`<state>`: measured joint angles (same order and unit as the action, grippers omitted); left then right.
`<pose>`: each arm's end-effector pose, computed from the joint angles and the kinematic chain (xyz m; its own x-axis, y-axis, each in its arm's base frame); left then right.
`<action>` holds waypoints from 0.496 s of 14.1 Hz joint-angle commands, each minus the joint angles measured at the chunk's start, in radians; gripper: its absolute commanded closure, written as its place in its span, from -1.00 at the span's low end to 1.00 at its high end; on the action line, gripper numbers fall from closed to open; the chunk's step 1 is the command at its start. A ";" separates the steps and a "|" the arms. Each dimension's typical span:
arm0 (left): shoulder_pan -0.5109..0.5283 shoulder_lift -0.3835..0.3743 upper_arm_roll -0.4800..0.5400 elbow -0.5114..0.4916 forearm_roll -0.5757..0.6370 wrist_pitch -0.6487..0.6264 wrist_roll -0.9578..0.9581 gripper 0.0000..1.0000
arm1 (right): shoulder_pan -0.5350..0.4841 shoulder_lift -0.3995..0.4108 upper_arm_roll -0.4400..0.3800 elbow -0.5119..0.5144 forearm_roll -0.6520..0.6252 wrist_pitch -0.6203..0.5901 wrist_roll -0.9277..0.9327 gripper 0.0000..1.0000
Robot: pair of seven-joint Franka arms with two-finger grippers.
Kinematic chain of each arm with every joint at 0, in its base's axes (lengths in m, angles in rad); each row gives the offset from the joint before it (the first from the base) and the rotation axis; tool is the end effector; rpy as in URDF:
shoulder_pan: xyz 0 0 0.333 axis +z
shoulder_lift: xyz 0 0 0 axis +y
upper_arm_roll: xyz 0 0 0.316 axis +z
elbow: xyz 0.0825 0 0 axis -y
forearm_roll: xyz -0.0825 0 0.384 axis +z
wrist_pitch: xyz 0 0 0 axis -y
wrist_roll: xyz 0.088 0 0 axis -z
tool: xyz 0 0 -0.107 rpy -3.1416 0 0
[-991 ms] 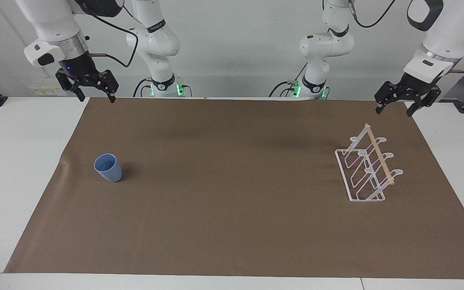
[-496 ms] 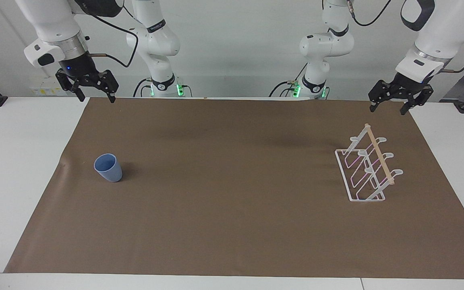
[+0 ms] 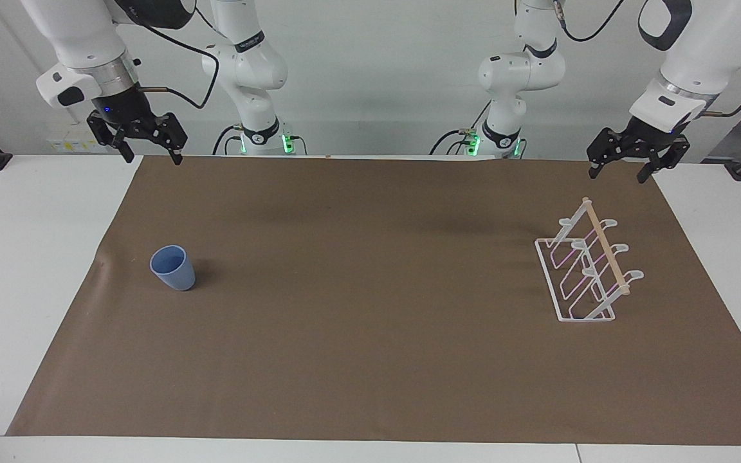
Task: Hang cup on cup holder
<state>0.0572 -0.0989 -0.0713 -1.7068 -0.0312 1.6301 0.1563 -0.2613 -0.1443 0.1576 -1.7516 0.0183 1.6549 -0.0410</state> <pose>0.5280 -0.0124 0.6187 0.9855 -0.1675 0.0254 -0.1680 -0.9856 0.0204 0.5145 -0.0460 0.6223 0.9969 -0.0647 0.0456 -0.0650 -0.9979 0.0062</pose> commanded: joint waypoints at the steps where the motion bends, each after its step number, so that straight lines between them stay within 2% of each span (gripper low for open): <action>1: -0.008 -0.035 0.007 -0.045 -0.010 0.022 0.000 -1.00 | -0.006 -0.067 -0.003 -0.147 0.023 0.150 -0.054 -1.00; 4: -0.007 -0.035 0.007 -0.047 -0.010 0.025 0.000 -1.00 | 0.000 -0.051 0.000 -0.221 0.023 0.285 -0.082 -1.00; 7: -0.008 -0.035 0.007 -0.047 -0.010 0.027 -0.003 -1.00 | 0.023 0.000 0.000 -0.262 0.022 0.414 -0.080 -1.00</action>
<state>0.0572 -0.1001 -0.0713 -1.7092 -0.0312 1.6307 0.1563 -0.2418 -0.1551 0.1587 -1.9728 0.0183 1.9949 -0.0951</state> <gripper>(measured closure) 0.000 0.000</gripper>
